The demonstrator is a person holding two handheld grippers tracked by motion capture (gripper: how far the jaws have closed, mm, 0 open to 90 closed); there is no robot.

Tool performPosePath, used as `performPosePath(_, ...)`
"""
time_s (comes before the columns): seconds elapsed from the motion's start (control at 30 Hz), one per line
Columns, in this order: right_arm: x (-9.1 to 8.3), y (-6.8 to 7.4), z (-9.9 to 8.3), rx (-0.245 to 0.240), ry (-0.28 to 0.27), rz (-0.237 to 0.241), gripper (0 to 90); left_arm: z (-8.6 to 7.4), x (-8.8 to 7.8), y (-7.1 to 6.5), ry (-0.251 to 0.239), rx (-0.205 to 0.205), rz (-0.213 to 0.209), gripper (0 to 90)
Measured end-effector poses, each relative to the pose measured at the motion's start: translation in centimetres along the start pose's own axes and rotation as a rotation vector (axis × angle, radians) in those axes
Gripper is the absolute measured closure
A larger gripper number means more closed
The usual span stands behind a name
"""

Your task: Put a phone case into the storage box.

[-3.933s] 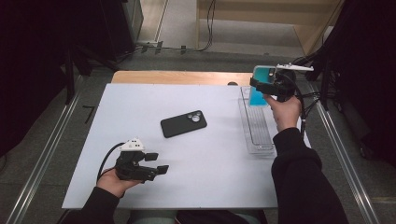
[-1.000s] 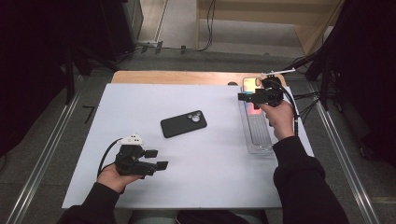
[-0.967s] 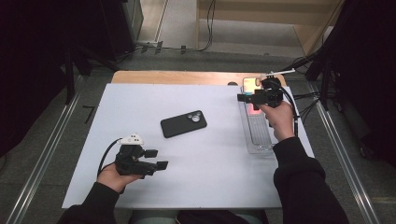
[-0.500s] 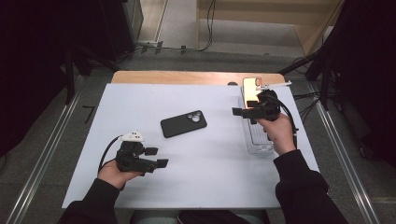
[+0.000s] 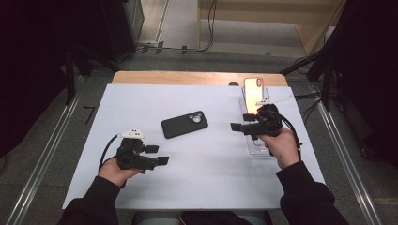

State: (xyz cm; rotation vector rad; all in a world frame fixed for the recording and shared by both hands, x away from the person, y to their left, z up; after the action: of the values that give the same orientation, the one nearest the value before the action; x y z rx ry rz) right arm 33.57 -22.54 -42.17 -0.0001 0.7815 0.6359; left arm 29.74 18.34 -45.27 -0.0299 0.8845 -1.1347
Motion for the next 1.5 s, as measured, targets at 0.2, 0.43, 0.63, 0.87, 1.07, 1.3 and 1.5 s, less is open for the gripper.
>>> performPosePath(0.2,-0.7,1.0,-1.4,-0.038,0.007,0.042,21.0,0.0,0.0,0.0,-0.001,0.004,-0.009,28.4)
performPosePath(0.43,-1.0,1.8,-3.5,-0.069,0.014,0.082,21.0,-0.1,-0.1,-0.3,-0.004,0.021,-0.026,28.4)
performPosePath(0.63,-1.2,2.6,-5.3,-0.118,0.034,0.099,21.0,-0.2,0.0,-0.3,0.000,0.025,-0.041,28.4)
performPosePath(0.87,-1.1,2.5,-7.2,-0.118,0.055,0.121,21.0,-0.4,0.2,-0.7,0.006,0.030,-0.053,28.4)
performPosePath(1.07,-1.1,2.3,-8.8,-0.099,0.086,0.128,21.0,-0.8,0.0,-0.9,0.003,0.030,-0.059,28.4)
performPosePath(1.3,-1.6,1.9,-9.7,-0.085,0.078,0.090,21.0,-0.8,-0.1,-0.9,0.001,0.009,-0.072,28.4)
performPosePath(1.5,-1.7,2.0,-9.9,-0.084,0.080,0.099,21.0,-0.9,-0.3,-0.8,-0.012,0.011,-0.056,28.4)
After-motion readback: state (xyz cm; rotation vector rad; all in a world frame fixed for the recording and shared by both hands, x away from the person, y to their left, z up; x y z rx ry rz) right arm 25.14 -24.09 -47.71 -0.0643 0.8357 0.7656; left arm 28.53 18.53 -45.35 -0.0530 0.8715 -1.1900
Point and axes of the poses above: each handheld gripper's, and its own axes: x roughly forward along the jaws, z roughly out of its top, y roughly to its left, the point moved 1 cm from there along x, roughly forward along the jaws, and after that the axes turned 8 degrees about -z, right-handed, at the moved point
